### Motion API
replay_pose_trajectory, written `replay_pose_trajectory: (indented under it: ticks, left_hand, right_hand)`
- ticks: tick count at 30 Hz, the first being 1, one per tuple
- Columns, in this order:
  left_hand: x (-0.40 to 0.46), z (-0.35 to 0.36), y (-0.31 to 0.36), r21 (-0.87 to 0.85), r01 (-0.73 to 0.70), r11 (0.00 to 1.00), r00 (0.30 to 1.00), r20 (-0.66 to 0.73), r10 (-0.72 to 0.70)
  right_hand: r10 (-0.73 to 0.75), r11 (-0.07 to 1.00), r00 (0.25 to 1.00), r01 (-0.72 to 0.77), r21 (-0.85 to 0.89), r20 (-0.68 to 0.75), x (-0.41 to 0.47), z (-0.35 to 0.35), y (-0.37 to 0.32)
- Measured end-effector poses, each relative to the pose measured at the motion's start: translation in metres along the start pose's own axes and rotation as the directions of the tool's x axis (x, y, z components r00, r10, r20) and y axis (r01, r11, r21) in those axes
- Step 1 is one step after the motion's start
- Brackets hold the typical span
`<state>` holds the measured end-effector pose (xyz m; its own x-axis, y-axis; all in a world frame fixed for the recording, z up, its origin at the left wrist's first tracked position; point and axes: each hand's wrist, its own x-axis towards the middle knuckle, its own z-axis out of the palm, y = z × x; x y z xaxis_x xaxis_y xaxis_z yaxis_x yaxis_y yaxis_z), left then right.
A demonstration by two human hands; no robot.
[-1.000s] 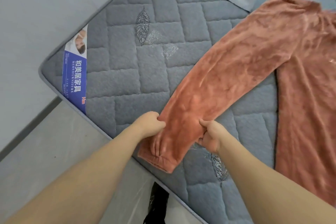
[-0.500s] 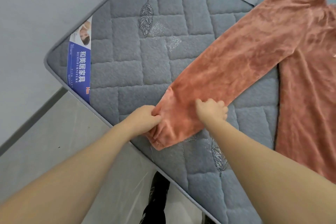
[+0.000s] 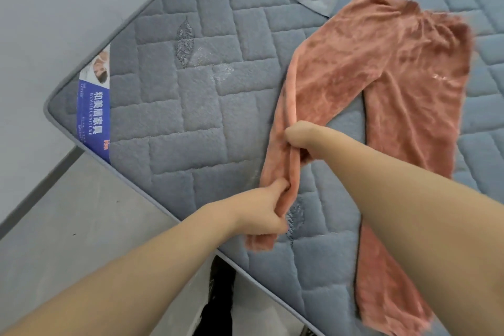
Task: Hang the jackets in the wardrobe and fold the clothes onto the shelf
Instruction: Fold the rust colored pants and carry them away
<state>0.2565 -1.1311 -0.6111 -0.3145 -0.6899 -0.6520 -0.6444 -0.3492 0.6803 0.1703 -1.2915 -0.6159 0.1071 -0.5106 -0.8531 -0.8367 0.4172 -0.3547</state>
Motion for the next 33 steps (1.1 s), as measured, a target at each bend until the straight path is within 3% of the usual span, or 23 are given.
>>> replay_pose_trajectory:
  ticks: [5, 9, 14, 16, 18, 20, 21, 23, 24, 25, 27, 29, 33]
  left_hand:
    - [0.040, 0.073, 0.095, 0.127, -0.031, 0.991, 0.991, 0.131, 0.014]
    - [0.076, 0.153, 0.164, 0.245, -0.016, 0.969, 0.978, 0.205, -0.036]
    - [0.114, 0.276, 0.224, 0.446, 0.128, 0.886, 0.977, 0.096, -0.190]
    - [0.123, 0.313, 0.233, 0.467, 0.234, 0.853, 0.931, 0.144, -0.335]
    - [0.131, 0.328, 0.238, 0.440, 0.354, 0.825, 0.815, 0.288, -0.503]
    - [0.141, 0.318, 0.231, 0.361, 0.464, 0.809, 0.725, 0.370, -0.581]
    - [0.147, 0.302, 0.220, 0.333, 0.477, 0.813, 0.753, 0.323, -0.574]
    - [0.155, 0.270, 0.196, 0.305, 0.500, 0.811, 0.846, 0.032, -0.533]
    - [0.159, 0.256, 0.182, 0.230, 0.522, 0.821, 0.852, -0.118, -0.509]
    - [0.160, 0.246, 0.168, 0.073, 0.555, 0.829, 0.825, -0.177, -0.537]
    - [0.159, 0.239, 0.153, -0.314, 0.625, 0.714, 0.741, -0.048, -0.670]
    - [0.160, 0.248, 0.146, -0.493, 0.625, 0.606, 0.713, 0.044, -0.700]
    - [0.164, 0.267, 0.138, -0.659, 0.455, 0.599, 0.718, -0.126, -0.684]
  right_hand:
    - [0.048, 0.996, 0.995, -0.040, 0.085, -0.092, -0.022, -0.080, 0.113]
    - [0.141, 0.972, 0.986, -0.122, 0.199, -0.087, -0.034, -0.134, 0.220]
    - [0.184, 0.912, 0.976, -0.125, 0.392, -0.116, -0.030, -0.156, 0.351]
    - [0.189, 0.880, 0.980, -0.144, 0.452, -0.056, -0.025, -0.140, 0.393]
    - [0.182, 0.881, 0.983, -0.166, 0.442, 0.006, -0.020, -0.120, 0.424]
    - [0.160, 0.888, 0.987, -0.152, 0.435, 0.018, -0.014, -0.104, 0.447]
    - [0.145, 0.892, 0.989, -0.135, 0.431, 0.009, -0.012, -0.100, 0.450]
    - [0.121, 0.908, 0.993, -0.118, 0.401, 0.020, -0.011, -0.095, 0.458]
    - [0.120, 0.920, 0.991, -0.133, 0.368, 0.057, -0.014, -0.095, 0.460]
    - [0.127, 0.928, 0.984, -0.161, 0.337, 0.122, -0.017, -0.096, 0.463]
    - [0.151, 0.942, 0.956, -0.216, 0.258, 0.252, -0.025, -0.096, 0.467]
    - [0.164, 0.937, 0.928, -0.252, 0.240, 0.336, -0.037, -0.097, 0.468]
    - [0.082, 0.803, 0.862, -0.355, 0.479, 0.501, -0.053, -0.094, 0.457]
